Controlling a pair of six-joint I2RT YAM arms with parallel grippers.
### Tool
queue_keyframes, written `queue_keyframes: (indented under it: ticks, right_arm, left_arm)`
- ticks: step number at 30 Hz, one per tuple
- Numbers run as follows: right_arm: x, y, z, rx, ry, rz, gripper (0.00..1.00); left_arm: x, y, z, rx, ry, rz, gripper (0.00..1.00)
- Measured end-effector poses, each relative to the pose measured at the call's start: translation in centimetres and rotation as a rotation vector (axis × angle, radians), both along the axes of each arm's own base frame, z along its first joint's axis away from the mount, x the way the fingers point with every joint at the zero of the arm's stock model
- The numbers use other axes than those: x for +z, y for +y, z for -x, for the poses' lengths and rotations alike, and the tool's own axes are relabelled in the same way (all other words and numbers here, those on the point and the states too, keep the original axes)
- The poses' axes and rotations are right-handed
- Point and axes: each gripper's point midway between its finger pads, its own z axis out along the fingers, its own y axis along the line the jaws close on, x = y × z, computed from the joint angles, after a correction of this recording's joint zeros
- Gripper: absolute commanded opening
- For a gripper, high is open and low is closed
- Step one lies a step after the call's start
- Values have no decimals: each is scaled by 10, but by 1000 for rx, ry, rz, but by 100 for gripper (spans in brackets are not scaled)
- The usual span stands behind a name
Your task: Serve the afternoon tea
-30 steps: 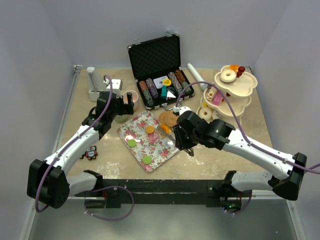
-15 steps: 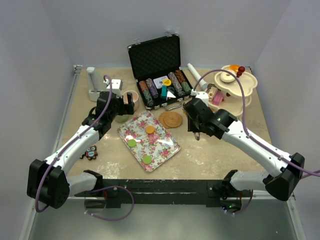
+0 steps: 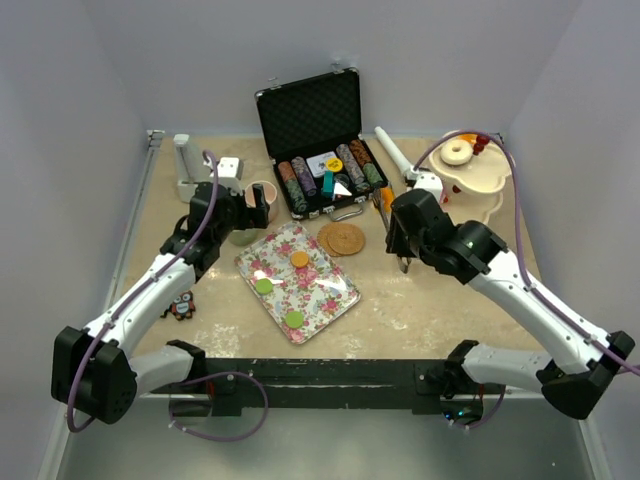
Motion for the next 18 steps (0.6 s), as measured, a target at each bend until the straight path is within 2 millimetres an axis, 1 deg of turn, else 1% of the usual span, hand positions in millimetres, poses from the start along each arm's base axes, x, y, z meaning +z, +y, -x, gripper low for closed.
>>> queue_keyframes:
  ticks: [5, 10, 12, 13, 15, 18]
  right_arm:
    - [42, 0, -1, -1, -91, -79, 18]
    - [100, -3, -14, -30, -222, -130, 17]
    - [122, -8, -24, -46, -275, -132, 17]
    - [129, -10, -30, -54, -294, -127, 17]
    - [144, -18, -44, -78, -337, -110, 16]
    - [165, -37, -71, -131, -392, -71, 16]
  left_arm:
    - [3, 0, 1, -3, -9, 5, 100]
    - [4, -1, 1, -5, -10, 6, 100]
    - [4, -1, 1, -5, -10, 6, 100]
    - [4, -1, 1, -5, -10, 6, 100]
    - [4, -1, 1, -5, -10, 6, 100]
    - [4, -1, 1, -5, -10, 6, 100]
